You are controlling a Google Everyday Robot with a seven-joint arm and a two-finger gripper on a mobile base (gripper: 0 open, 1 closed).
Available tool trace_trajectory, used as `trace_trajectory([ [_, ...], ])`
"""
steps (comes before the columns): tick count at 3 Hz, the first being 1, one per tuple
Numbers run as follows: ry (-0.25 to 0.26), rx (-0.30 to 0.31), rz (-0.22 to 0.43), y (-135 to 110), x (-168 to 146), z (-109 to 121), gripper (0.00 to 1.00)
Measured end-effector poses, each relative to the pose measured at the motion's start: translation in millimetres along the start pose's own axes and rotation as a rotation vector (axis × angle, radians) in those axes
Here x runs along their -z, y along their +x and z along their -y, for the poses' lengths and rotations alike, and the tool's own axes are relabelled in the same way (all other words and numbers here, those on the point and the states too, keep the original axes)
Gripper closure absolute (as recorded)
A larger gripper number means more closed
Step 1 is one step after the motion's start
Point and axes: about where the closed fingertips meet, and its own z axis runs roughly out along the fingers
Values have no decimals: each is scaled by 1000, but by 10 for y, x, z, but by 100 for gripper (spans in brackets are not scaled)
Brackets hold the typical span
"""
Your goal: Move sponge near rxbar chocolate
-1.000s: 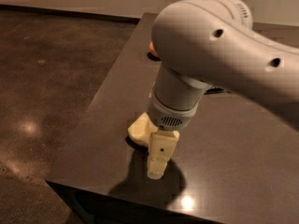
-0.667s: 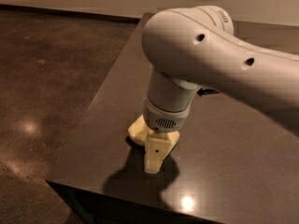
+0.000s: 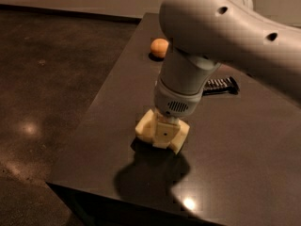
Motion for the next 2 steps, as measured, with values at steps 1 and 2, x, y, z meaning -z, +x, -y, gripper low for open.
trace_trajectory([
  [1, 46, -64, -11, 266, 224, 318, 98],
  [2, 87, -132, -29, 544, 297, 683, 100],
])
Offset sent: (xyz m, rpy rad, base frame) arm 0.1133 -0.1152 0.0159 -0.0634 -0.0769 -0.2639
